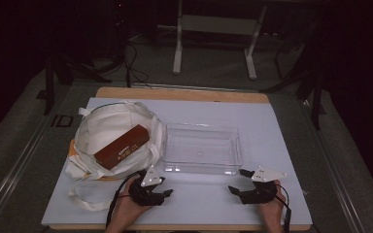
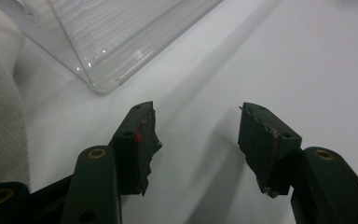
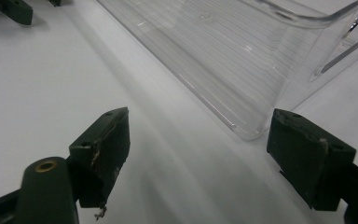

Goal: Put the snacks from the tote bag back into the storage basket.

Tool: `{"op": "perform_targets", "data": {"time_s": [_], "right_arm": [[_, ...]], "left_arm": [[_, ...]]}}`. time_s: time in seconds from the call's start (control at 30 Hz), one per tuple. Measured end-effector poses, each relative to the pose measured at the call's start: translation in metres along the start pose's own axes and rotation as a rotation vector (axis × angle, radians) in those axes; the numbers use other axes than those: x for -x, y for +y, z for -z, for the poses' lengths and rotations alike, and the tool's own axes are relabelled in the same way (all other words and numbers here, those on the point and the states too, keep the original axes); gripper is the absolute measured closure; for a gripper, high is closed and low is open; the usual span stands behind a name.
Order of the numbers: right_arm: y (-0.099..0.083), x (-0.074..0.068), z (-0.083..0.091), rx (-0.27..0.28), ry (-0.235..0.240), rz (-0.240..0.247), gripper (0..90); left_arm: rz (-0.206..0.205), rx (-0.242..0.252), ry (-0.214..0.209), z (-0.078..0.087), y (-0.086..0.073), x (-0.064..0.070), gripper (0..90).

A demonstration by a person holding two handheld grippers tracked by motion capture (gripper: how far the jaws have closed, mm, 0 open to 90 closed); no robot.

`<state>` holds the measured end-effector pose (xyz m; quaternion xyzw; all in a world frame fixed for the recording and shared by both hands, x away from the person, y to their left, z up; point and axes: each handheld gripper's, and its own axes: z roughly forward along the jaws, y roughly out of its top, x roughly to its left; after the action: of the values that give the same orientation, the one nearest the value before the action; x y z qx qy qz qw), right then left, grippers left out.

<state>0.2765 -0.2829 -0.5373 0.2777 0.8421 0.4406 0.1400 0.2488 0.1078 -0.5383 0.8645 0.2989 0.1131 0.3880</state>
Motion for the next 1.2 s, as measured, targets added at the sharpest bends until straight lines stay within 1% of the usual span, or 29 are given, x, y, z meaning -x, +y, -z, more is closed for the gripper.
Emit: {"op": "perform_targets", "data": {"time_s": [0.43, 0.67, 0.73, 0.8, 0.93, 1.07, 1.2], "right_arm": [[0.000, 0.000, 0.001, 0.007, -0.005, 0.002, 21.1], [-0.001, -0.001, 0.002, 0.015, -0.012, 0.006, 21.2], [-0.001, -0.001, 0.002, 0.017, -0.014, 0.005, 21.2], [-0.001, -0.001, 0.002, 0.018, -0.015, 0.005, 21.2], [-0.001, -0.001, 0.002, 0.021, -0.020, 0.005, 21.2], [-0.001, -0.001, 0.002, 0.024, -0.020, 0.005, 21.2], [-0.001, -0.001, 0.003, 0.027, -0.021, 0.003, 21.2]], "left_arm": [[-0.032, 0.015, -0.014, 0.017, 0.009, 0.006, 46.2], [-0.046, 0.017, -0.012, 0.022, 0.011, 0.004, 46.2], [-0.037, 0.023, -0.014, 0.023, 0.011, 0.003, 46.2], [-0.037, 0.024, -0.014, 0.024, 0.012, 0.003, 46.3], [-0.049, 0.022, -0.017, 0.027, 0.013, 0.003, 46.2], [-0.061, 0.016, -0.030, 0.030, 0.015, 0.003, 46.2], [-0.069, 0.022, -0.035, 0.034, 0.018, 0.004, 46.1]]}}
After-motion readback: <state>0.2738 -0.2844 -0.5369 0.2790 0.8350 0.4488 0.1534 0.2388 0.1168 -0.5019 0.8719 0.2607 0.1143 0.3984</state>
